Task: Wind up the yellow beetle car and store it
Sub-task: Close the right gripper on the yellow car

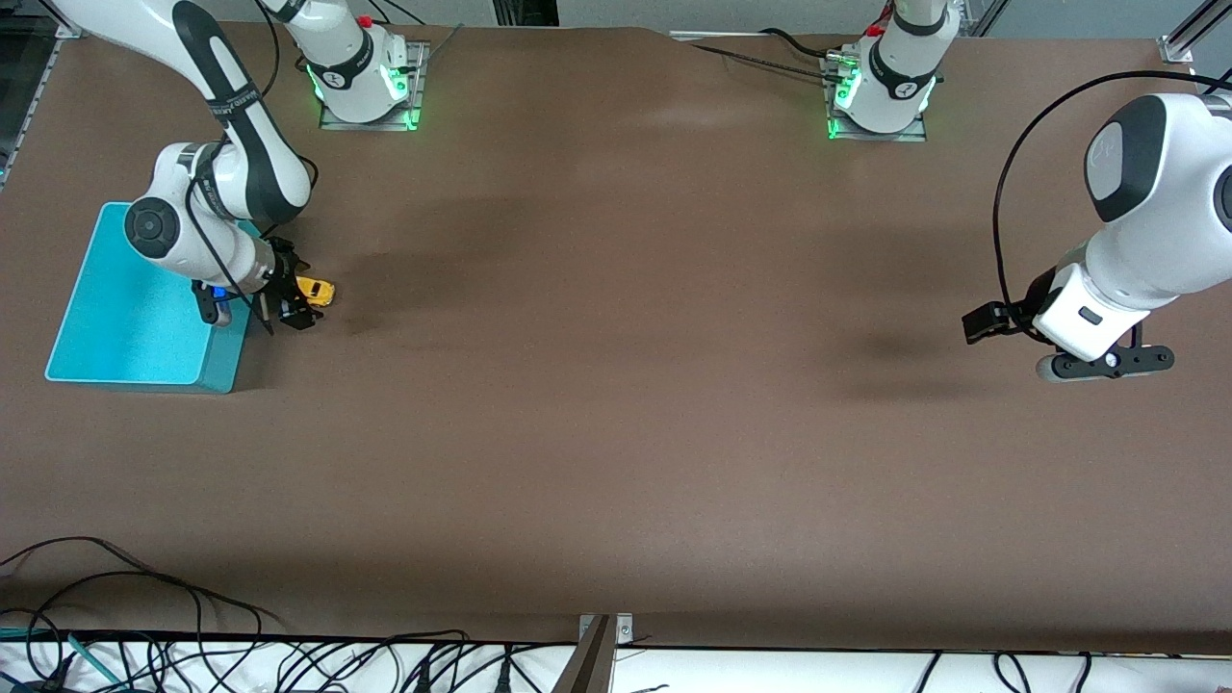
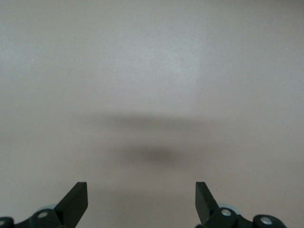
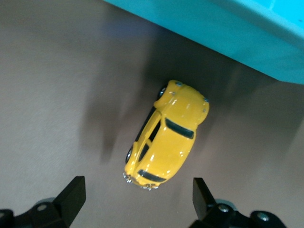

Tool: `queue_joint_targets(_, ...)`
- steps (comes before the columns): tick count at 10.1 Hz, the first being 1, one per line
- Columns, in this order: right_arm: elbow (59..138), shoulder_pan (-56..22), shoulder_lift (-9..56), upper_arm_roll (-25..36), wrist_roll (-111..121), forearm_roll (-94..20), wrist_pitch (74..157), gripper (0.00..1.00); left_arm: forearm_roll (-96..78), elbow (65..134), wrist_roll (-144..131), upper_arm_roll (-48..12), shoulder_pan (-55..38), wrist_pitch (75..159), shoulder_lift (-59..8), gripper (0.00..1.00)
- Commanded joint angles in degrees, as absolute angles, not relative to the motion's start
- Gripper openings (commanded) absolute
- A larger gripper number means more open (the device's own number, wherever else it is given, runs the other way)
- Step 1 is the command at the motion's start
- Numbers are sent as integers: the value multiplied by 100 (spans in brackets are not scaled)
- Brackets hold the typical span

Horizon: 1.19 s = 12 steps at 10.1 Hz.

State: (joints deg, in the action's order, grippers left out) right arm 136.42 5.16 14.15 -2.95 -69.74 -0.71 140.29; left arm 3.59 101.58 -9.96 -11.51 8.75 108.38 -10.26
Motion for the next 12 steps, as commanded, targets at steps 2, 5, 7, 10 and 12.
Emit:
queue_joint_targets(2,13649,773,1573,-194,-7102,-44,14097,100,237,10151,-835,-1169,923,10767,-1002,100)
queue_joint_targets(5,13641,782,1757,-150,-7102,9,14159,81,237,10151,-844,-1178,914,10767,-1002,100)
queue_joint_targets(7,13641,782,1740,-158,-7119,9,14168,43,237,10151,-844,-1178,914,10767,-1002,100)
queue_joint_targets(10,13623,782,1390,-158,-7207,9,14124,5,237,10151,-844,-1178,914,10767,-1002,100)
queue_joint_targets(12,13614,782,1082,-158,-7207,9,13827,0,237,10151,-844,-1178,914,10767,-1011,100)
